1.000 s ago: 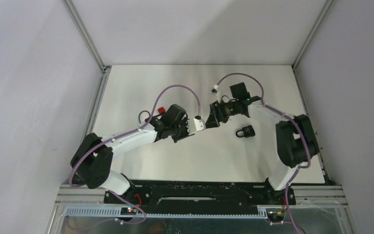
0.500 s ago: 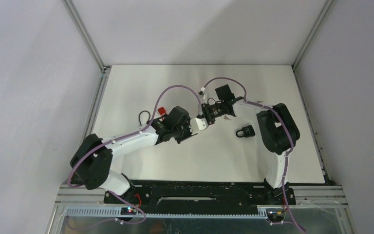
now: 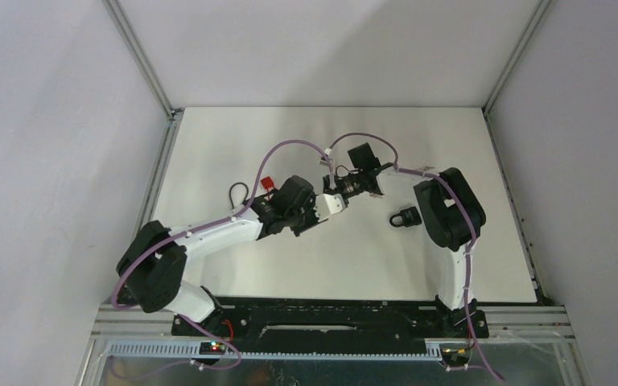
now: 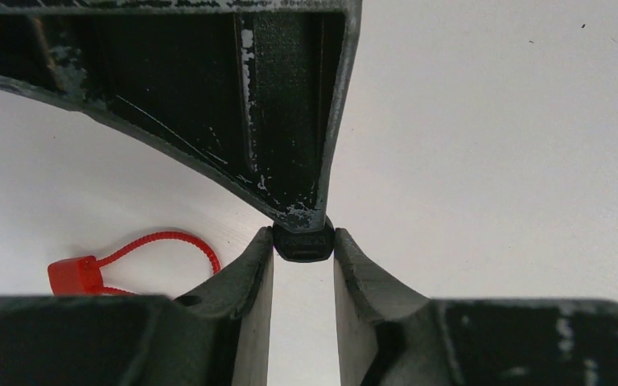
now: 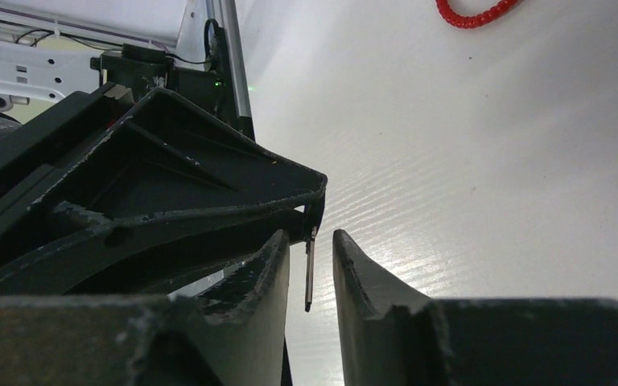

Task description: Unlock with the key

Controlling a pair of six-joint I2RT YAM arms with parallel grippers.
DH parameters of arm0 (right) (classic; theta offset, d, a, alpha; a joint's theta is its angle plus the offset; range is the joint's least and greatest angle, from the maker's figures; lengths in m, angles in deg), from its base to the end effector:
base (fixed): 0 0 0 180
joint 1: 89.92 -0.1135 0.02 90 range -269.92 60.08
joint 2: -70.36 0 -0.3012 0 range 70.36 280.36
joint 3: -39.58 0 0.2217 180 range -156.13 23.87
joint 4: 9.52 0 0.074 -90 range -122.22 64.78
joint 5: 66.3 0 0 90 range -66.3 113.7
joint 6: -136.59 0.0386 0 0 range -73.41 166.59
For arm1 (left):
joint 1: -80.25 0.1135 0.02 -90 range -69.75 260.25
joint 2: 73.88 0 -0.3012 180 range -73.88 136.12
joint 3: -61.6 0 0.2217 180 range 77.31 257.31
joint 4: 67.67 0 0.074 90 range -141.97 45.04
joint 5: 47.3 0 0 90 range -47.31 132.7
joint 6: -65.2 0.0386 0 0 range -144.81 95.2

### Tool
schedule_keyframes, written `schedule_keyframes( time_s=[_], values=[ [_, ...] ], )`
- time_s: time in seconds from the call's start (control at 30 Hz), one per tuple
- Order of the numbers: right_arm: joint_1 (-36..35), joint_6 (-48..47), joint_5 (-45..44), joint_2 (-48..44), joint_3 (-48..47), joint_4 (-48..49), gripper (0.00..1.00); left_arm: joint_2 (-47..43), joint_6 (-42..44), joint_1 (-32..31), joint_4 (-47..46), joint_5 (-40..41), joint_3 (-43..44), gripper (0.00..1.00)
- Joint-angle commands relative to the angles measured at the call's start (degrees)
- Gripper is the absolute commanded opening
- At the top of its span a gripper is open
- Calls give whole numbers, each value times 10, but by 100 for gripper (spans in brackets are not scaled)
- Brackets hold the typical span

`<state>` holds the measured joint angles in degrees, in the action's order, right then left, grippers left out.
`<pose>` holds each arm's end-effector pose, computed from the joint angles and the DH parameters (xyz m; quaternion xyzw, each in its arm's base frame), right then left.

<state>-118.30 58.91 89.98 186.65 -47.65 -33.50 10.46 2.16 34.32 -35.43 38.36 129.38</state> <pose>0.3360 0.2217 0.2043 -0.2825 0.7622 0.5784 0.0685 0.1905 -0.2010 0.2654 0.5664 0.7445 -0.0929 0.3409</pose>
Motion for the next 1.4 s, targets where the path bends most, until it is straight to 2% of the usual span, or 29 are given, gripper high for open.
schedule_keyframes(
  time_s=[0.0,0.13,0.23,0.37,0.47,0.53,0.57,0.67,0.83,0.97,1.1,1.37],
  values=[
    [-2,8,23,6,-21,21,26,0,-8,-4,-27,12,-14,16],
    [-2,6,27,9,-25,15,15,2,-8,-4,-30,16,-14,16],
    [0,5,24,6,-26,12,0,1,-8,-4,-30,17,-15,16],
    [6,-6,10,-8,-26,0,0,-9,-7,-4,-29,11,-19,21],
    [12,-41,-10,-31,-29,-36,0,-27,-6,-2,-19,-6,-19,44],
    [17,-79,-24,-55,-34,-70,0,-40,-2,7,4,-37,-7,80],
    [21,-93,-29,-67,-34,-82,0,-44,0,14,21,-54,5,87],
    [38,-120,-31,-112,-34,-111,0,-59,7,46,88,-124,54,96],
    [80,-177,-4,-203,-34,-165,0,-72,-13,88,206,-266,162,98],
    [100,-219,-11,-275,-27,-196,0,-64,-55,96,242,-358,236,96],
    [117,-191,3,-329,-1,-147,0,-43,-136,101,209,-399,280,91],
    [132,-9,64,-357,52,36,0,0,-326,140,58,-480,295,81]
  ],
)
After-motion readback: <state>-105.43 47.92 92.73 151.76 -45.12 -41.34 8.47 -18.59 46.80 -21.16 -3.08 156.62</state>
